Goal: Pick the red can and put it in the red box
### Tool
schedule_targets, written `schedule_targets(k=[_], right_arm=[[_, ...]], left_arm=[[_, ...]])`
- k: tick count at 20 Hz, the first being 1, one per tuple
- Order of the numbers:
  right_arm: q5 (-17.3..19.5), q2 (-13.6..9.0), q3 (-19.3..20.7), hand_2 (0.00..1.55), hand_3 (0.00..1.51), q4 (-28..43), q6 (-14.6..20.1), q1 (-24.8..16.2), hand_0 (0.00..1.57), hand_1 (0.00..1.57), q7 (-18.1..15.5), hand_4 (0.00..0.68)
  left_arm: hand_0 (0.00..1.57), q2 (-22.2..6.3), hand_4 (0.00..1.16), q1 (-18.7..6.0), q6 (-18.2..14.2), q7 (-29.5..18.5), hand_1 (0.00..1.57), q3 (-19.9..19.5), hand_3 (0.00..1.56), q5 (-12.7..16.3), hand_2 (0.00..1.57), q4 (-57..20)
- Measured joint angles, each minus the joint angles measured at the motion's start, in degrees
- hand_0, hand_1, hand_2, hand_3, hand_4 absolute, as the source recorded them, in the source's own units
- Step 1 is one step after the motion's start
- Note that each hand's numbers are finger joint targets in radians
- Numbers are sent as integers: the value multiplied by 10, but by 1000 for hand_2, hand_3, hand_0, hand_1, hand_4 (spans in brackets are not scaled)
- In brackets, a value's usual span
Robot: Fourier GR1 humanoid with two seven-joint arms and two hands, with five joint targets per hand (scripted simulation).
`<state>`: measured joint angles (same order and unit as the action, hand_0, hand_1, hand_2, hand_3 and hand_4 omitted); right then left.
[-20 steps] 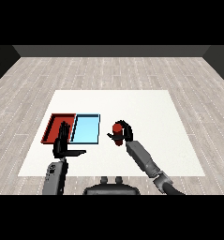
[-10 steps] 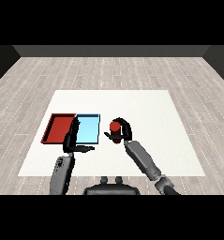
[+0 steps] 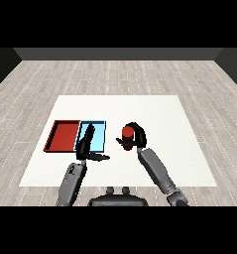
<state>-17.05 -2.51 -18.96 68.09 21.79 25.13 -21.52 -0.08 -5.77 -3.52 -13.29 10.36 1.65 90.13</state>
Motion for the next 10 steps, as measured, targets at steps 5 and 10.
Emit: schedule_targets(k=[5, 10], right_arm=[[11, 1, 15, 1422, 1410, -3, -24, -1, 1405, 1405, -3, 640], [39, 13, 5, 1404, 1398, 38, -24, -14, 1376, 1376, 13, 626]], left_arm=[[0, 1, 0, -29, -37, -4, 0, 56, 0, 20, 0, -33], [0, 1, 0, -62, -77, 4, 0, 106, 0, 35, 0, -54]])
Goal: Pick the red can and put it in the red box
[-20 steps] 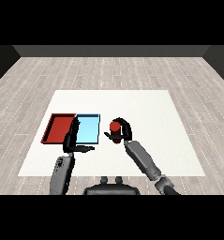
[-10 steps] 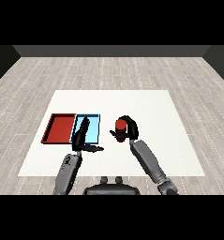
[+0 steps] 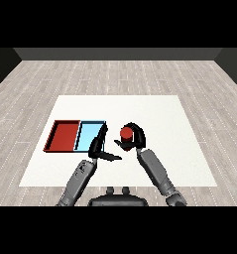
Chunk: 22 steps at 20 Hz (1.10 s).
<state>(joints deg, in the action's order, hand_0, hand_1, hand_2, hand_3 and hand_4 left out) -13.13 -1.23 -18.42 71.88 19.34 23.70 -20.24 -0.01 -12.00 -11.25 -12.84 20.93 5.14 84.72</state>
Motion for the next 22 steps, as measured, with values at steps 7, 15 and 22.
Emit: schedule_targets(k=[7, 15, 22], right_arm=[[-9, 10, -19, 1431, 1409, -7, 2, 20, 1406, 1406, -9, 618], [-16, 12, -67, 1439, 1403, 35, 24, 5, 1434, 1434, 3, 601], [-18, 12, -92, 1429, 1383, 58, 42, 12, 1444, 1444, 17, 594]], left_arm=[[0, 0, 0, -41, -34, -2, 0, 30, 0, 16, 0, -42], [0, 0, 0, -65, -54, 15, 0, 47, 0, 15, 0, -71], [0, -1, 0, -95, -76, 23, 0, 71, 0, 29, 0, -89]])
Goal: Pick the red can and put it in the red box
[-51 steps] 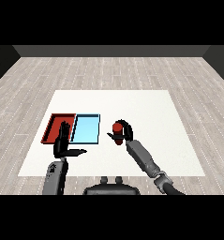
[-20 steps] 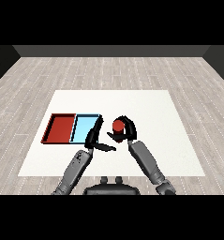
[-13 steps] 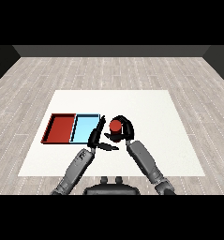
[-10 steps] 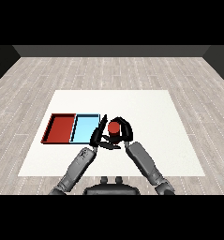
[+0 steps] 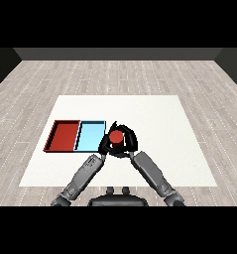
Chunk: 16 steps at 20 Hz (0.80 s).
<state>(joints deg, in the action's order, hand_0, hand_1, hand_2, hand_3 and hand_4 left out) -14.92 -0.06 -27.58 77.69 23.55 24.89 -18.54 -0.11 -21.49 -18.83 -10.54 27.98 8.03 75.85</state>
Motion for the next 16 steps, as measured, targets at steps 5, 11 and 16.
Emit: schedule_targets(k=[5, 11, 16], right_arm=[[-13, -3, -10, 1447, 1397, 10, 9, 7, 1447, 1447, 3, 555], [-29, -5, -25, 1465, 1405, -3, 26, 26, 1518, 1518, -12, 516], [-37, -8, -25, 1443, 1397, -1, 19, 26, 1488, 1488, -16, 519]], left_arm=[[0, -3, 0, -26, -7, -22, 0, 7, 0, 17, 0, -40], [729, -8, 686, -21, -30, 7, 729, 5, 249, -5, 759, -23], [1571, -14, 948, -22, -76, 15, 1571, 24, 1448, 4, 1553, -17]])
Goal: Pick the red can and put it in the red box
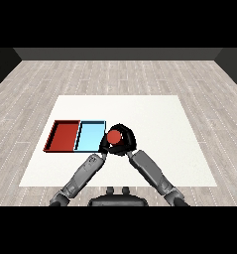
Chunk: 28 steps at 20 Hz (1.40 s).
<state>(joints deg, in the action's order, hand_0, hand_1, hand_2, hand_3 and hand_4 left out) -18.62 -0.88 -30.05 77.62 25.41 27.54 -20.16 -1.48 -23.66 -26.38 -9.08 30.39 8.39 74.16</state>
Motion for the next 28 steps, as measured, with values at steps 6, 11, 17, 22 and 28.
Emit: schedule_targets(k=[6, 11, 17, 22, 28], right_arm=[[-12, -5, -20, 1437, 1390, 1, 22, 6, 1478, 1478, -10, 558], [-15, -8, -9, 1458, 1398, 2, 9, 2, 1522, 1522, -15, 538], [-1, -2, -11, 1454, 1398, 7, 16, 9, 1486, 1486, -8, 545], [-21, -1, -6, 0, 0, 8, -6, 9, 0, 0, -9, 0], [-2, -2, 1, 0, 0, 27, -26, -4, 0, 0, -5, 0]], left_arm=[[1571, -8, 881, 1, -31, 17, 1571, 8, 1300, -10, 1452, 5], [1571, -5, 873, -15, -56, 24, 1571, 16, 1382, -9, 1500, -7], [1571, -3, 926, 6, -62, 20, 1571, 9, 1426, -19, 1530, 17], [1571, -1, 1140, 4, -68, -6, 1571, 12, 1491, 5, 1569, 9], [1571, -3, 1148, -4, -82, -14, 1571, 26, 1493, 23, 1571, 6]])
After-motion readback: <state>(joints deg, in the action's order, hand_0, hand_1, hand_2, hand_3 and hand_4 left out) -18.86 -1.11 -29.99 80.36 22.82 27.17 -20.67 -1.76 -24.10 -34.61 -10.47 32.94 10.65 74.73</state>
